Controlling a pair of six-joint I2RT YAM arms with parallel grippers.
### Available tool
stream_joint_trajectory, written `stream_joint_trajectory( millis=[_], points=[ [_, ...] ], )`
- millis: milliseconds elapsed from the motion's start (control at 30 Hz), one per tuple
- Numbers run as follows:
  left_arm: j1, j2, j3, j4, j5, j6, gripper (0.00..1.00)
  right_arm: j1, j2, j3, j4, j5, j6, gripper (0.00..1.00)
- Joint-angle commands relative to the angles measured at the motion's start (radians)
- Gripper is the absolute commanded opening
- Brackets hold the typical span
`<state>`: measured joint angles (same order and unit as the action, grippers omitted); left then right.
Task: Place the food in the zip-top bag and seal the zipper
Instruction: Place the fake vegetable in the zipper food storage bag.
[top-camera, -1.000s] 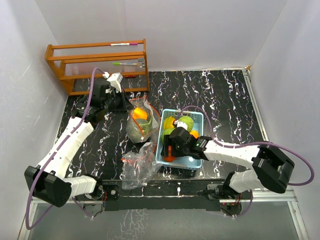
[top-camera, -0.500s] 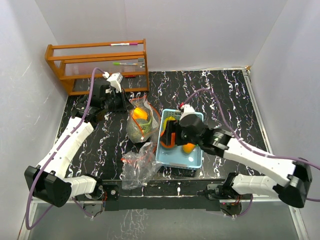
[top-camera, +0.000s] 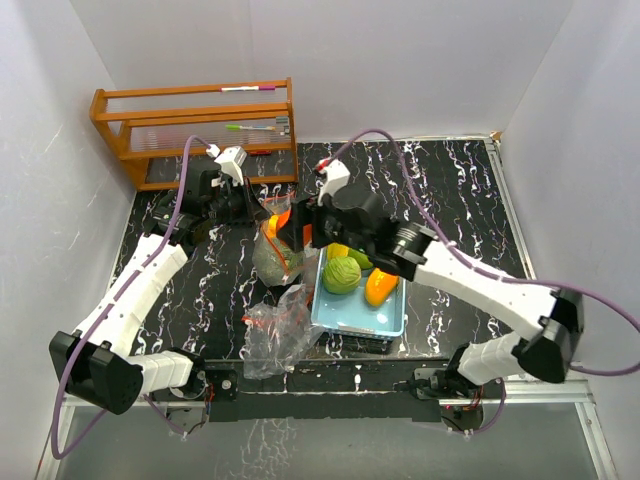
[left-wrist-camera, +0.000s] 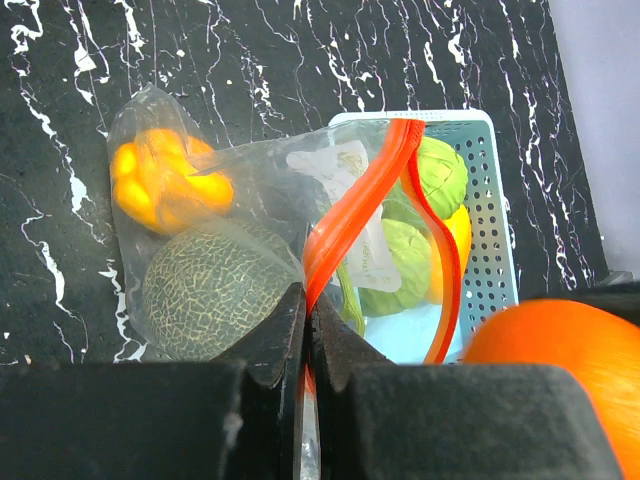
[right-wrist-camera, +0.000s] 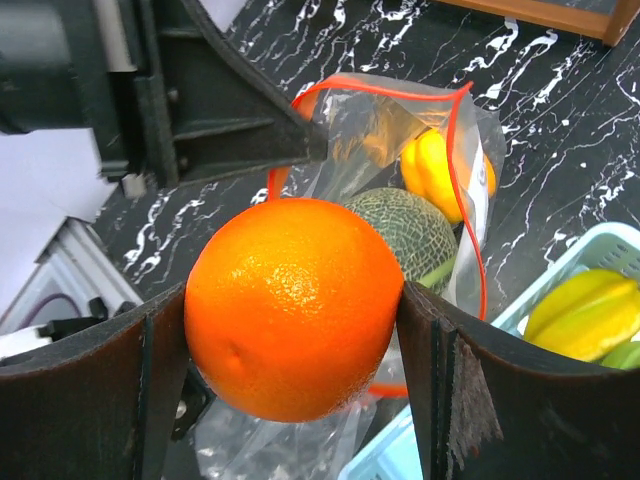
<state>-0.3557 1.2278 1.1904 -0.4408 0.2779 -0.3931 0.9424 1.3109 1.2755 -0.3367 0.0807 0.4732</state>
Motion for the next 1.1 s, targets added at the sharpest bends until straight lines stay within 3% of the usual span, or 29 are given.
stream_joint_trajectory(
  millis=[0, 200, 333, 467, 733, 900, 1067],
  points=[
    [0.001, -0.023, 0.000, 0.025, 0.026, -0.006, 0.00, 0.000, 0.100, 0.116, 0.076, 0.051, -0.082, 0.43],
    [0.001, -0.033, -0.006, 0.026, 0.033, -0.007, 0.00, -0.015, 0.193, 0.136, 0.080, 0.196, -0.114, 0.56],
    [0.001, -0.034, -0.016, 0.028, 0.033, -0.007, 0.00, -0.021, 0.234, 0.157, 0.086, 0.192, -0.129, 0.73],
    [0.000, -0.034, -0.023, 0.031, 0.032, -0.009, 0.00, -0.021, 0.212, 0.136, 0.127, 0.160, -0.145, 0.97],
    [0.000, -0.027, -0.024, 0.037, 0.040, -0.012, 0.00, -0.021, 0.105, 0.090, 0.127, 0.187, -0.158, 0.99],
    [0.001, -0.027, -0.015, 0.028, 0.042, -0.012, 0.00, -0.024, 0.080, 0.067, 0.004, 0.322, -0.126, 0.99],
    [0.001, -0.030, -0.004, 0.025, 0.069, -0.017, 0.00, -0.054, 0.090, -0.017, -0.022, 0.245, -0.093, 0.98]
  ],
)
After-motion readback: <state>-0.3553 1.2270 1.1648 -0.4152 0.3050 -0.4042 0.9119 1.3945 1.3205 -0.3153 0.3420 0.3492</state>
